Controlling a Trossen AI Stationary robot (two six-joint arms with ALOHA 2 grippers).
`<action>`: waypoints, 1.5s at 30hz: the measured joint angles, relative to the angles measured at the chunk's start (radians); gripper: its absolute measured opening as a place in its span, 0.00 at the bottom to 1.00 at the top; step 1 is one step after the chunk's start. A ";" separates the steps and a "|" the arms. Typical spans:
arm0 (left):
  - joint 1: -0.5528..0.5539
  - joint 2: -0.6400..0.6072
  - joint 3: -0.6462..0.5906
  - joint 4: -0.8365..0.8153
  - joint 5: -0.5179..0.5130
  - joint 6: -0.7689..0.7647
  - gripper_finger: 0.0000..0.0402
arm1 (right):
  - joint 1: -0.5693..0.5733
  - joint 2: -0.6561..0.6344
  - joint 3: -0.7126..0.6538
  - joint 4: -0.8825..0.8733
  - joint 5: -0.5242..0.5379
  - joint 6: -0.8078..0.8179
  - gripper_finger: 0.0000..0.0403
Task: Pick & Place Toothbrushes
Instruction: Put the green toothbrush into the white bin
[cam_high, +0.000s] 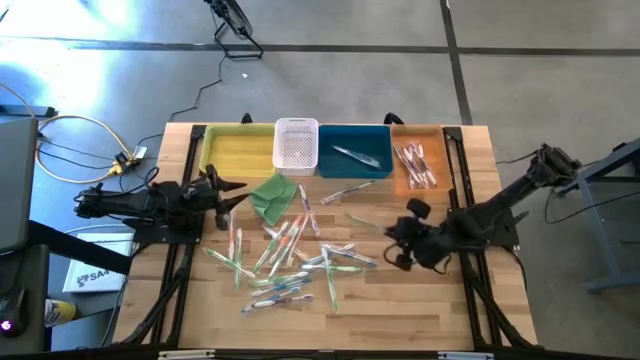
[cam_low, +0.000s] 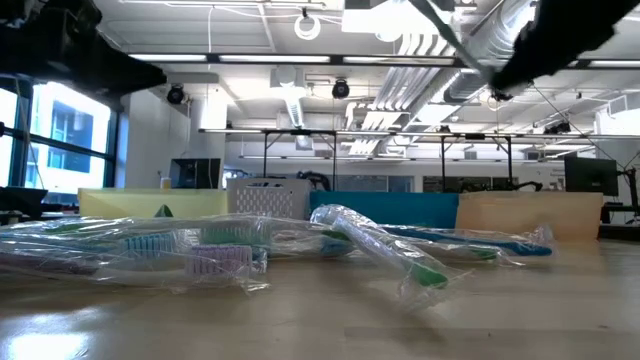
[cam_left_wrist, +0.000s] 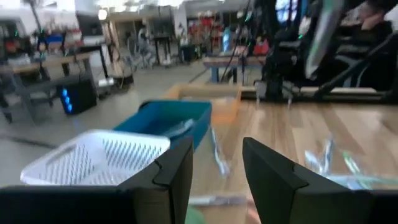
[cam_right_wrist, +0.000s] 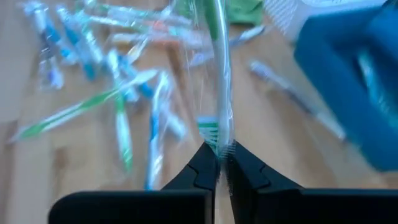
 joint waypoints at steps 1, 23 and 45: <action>0.000 0.000 0.000 0.016 0.014 0.021 0.34 | -0.026 0.001 0.000 0.024 -0.005 -0.035 0.02; 0.000 0.221 0.001 0.270 0.000 0.114 0.34 | -0.604 0.031 0.000 0.432 -0.357 -0.559 0.02; 0.594 0.606 0.080 0.510 0.442 0.009 0.34 | -0.863 0.374 0.000 0.936 -0.681 -0.708 0.02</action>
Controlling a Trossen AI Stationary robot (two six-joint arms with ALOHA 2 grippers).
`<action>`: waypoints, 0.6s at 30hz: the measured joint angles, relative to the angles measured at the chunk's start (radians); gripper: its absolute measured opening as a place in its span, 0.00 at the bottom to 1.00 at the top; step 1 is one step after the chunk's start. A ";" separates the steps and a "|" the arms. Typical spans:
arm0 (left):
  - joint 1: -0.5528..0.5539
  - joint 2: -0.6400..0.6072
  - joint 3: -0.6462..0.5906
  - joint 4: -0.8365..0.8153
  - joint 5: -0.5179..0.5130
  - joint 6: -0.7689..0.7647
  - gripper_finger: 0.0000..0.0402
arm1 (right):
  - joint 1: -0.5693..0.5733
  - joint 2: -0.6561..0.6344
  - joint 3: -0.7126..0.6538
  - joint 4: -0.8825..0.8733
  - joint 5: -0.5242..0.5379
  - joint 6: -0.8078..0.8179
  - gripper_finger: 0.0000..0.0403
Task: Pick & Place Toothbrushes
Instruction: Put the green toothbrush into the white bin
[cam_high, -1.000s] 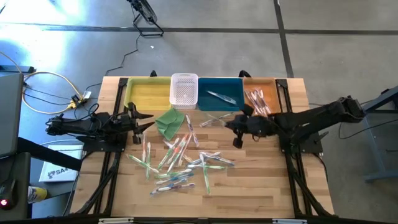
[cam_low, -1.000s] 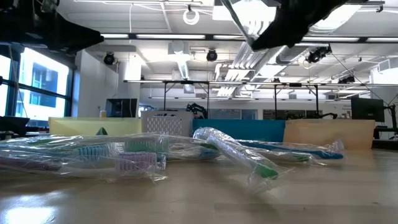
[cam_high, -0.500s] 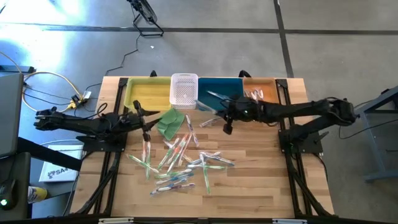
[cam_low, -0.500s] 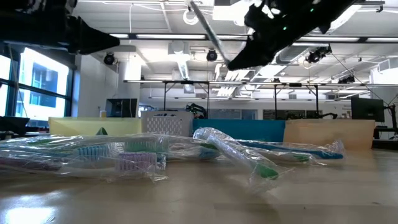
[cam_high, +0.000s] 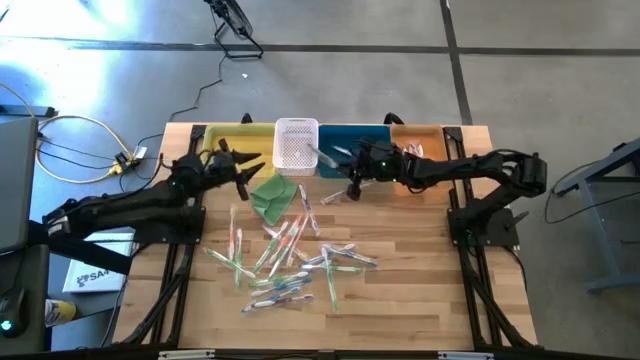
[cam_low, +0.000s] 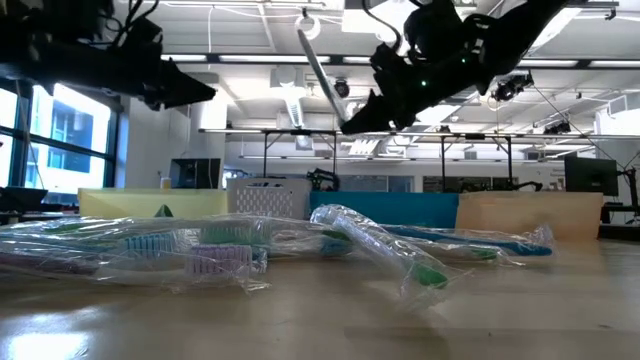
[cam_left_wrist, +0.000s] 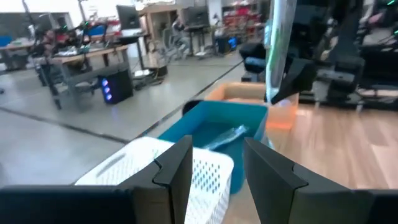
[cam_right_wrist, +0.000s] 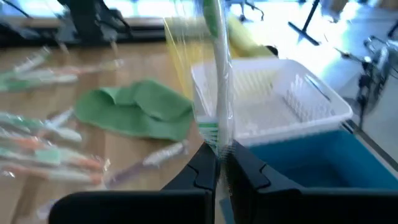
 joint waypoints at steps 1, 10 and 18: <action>0.019 0.019 0.004 0.039 0.039 -0.002 0.34 | -0.003 0.003 0.000 0.023 -0.016 0.006 0.02; 0.054 0.265 0.092 0.232 0.211 -0.009 0.34 | 0.016 0.005 0.000 0.082 -0.005 0.024 0.02; 0.038 0.465 0.218 0.267 0.357 0.117 0.34 | 0.050 0.005 0.000 0.079 -0.004 0.035 0.02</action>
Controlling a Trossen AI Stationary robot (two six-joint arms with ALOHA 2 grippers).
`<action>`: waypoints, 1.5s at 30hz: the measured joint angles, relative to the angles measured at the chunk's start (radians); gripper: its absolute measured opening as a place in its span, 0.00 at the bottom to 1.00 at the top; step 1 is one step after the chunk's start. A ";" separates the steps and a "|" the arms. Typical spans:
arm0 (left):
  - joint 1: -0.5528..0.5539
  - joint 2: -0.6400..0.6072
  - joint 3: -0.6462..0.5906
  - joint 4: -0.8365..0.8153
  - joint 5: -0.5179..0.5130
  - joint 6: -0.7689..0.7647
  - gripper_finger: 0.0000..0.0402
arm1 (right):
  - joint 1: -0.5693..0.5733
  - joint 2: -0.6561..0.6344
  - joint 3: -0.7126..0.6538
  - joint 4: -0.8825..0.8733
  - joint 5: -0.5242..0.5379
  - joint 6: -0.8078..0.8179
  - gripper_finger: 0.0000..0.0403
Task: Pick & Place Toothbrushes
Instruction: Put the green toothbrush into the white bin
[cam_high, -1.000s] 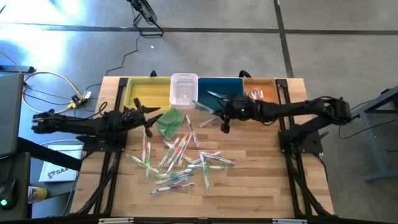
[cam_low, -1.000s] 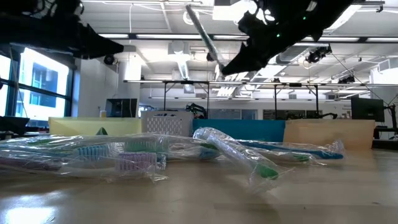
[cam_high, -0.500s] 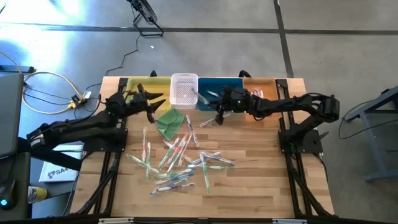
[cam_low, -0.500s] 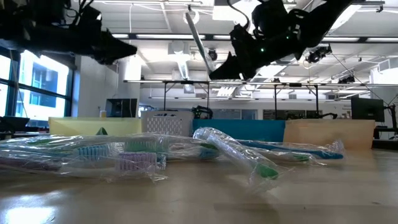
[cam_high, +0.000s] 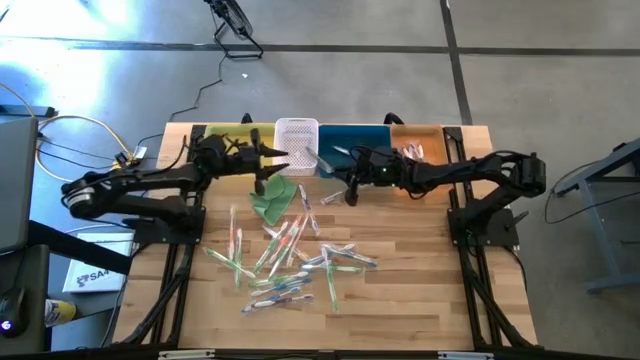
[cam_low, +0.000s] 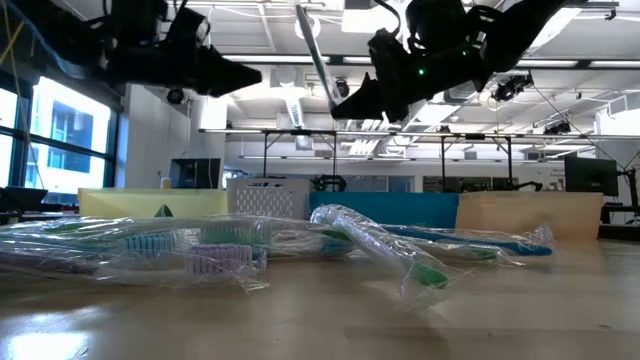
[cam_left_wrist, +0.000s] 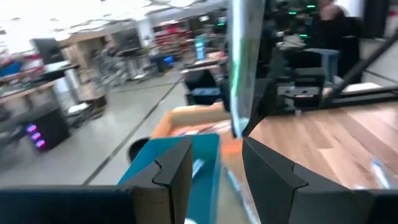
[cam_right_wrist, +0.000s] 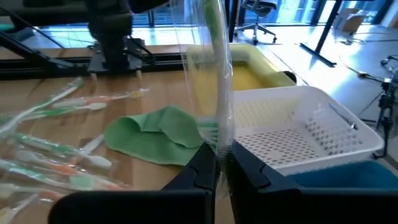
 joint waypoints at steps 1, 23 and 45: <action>-0.013 0.017 0.018 -0.001 0.003 0.015 0.34 | 0.004 0.000 0.000 0.000 0.000 0.000 0.02; -0.207 0.190 0.247 0.002 -0.149 -0.068 0.34 | 0.052 0.000 0.000 -0.005 0.061 -0.008 0.02; -0.240 0.231 0.305 -0.007 -0.146 -0.066 0.31 | 0.052 0.000 0.000 -0.033 0.083 -0.009 0.02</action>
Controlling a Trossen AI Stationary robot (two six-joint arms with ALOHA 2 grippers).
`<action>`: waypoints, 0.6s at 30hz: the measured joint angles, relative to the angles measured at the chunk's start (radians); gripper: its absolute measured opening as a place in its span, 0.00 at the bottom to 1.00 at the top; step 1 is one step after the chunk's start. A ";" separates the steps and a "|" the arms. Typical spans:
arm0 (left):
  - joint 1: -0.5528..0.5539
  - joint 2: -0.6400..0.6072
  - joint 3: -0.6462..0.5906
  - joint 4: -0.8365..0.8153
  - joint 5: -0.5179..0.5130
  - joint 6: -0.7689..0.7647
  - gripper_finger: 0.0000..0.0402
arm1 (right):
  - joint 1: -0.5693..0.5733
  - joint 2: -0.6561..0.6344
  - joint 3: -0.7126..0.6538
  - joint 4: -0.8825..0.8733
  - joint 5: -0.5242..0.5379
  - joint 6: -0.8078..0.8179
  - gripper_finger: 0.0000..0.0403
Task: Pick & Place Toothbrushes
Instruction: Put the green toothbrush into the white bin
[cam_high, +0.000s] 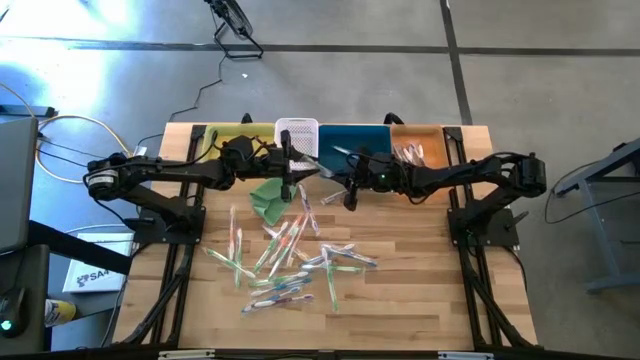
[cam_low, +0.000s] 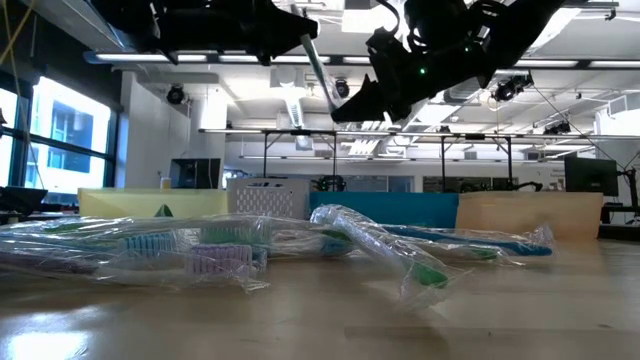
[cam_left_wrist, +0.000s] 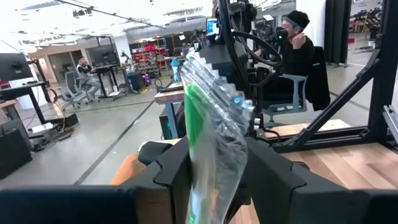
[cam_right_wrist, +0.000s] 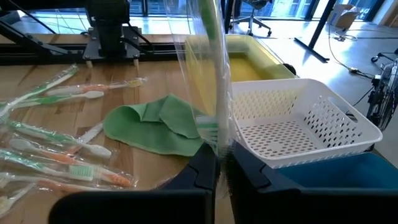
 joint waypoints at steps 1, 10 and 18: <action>0.000 0.000 0.000 0.000 0.000 0.000 0.30 | 0.000 0.000 0.000 0.000 0.000 0.000 0.02; 0.001 0.000 0.000 0.000 -0.002 0.029 0.06 | 0.000 0.000 0.000 -0.001 -0.008 0.000 0.02; 0.001 -0.001 0.000 -0.036 0.002 0.064 0.05 | 0.000 0.000 0.000 -0.020 -0.009 0.001 0.04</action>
